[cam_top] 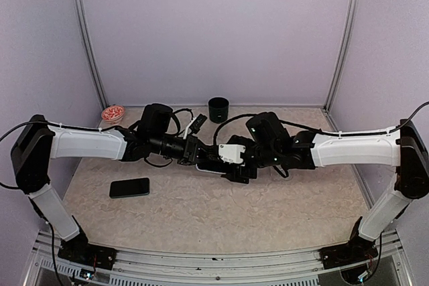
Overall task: Put the phone into the phone case
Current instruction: Press the phone onto the phone case.
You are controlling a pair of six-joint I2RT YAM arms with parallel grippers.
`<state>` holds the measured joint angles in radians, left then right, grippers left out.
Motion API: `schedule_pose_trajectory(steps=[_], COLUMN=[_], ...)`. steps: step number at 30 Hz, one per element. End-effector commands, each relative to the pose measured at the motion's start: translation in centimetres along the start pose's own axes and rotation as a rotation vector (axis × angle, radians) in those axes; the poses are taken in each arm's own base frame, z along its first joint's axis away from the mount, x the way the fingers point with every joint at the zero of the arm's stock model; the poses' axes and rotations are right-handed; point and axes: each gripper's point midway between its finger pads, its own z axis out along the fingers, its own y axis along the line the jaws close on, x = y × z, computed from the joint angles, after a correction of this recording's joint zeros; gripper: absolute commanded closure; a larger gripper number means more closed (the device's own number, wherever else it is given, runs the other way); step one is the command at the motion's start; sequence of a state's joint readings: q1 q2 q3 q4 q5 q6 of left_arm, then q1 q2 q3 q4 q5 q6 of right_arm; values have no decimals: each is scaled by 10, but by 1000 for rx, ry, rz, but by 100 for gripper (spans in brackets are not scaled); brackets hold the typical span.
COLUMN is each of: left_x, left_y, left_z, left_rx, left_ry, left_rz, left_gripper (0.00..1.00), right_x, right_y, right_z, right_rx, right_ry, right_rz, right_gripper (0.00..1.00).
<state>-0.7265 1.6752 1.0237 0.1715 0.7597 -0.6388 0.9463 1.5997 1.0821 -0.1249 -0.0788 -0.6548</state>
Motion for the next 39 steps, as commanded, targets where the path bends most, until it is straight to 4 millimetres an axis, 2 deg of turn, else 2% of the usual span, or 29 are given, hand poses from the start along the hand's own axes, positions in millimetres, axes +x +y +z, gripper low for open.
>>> schedule_pose_trajectory(steps=[1, 2, 7, 14, 17, 20, 21, 27, 33, 39], left_x=[-21, -21, -22, -22, -24, -24, -24, -27, -27, -29], left_y=[-29, -29, -30, -30, -31, -31, -30, -24, -17, -9], left_z=[-1, -1, -2, -2, -3, -4, -4, -7, -10, -14], left_rx=[80, 80, 80, 81, 80, 78, 76, 65, 55, 42], left_ry=[-46, -46, -49, -51, -55, -58, -60, -72, -78, -87], left_rz=[84, 84, 84, 84, 86, 86, 86, 73, 60, 48], left_gripper=[100, 100, 100, 100, 100, 100, 100, 100, 100, 100], right_x=[-14, -14, -15, -18, -19, -17, -16, -19, -23, -11], right_y=[-5, -6, -6, -10, -9, -15, -15, -16, -16, -12], right_z=[-4, -4, -5, -7, -7, -8, -10, -21, -39, -45], right_rx=[41, 48, 56, 71, 67, 100, 107, 112, 122, 128], right_ry=[-25, -20, -23, -29, -29, -20, -21, -35, -57, -26], right_rz=[-34, -36, -40, -37, -27, -9, -12, -5, -4, -20], right_gripper=[29, 39, 63, 68, 60, 26, 19, 1, 0, 0])
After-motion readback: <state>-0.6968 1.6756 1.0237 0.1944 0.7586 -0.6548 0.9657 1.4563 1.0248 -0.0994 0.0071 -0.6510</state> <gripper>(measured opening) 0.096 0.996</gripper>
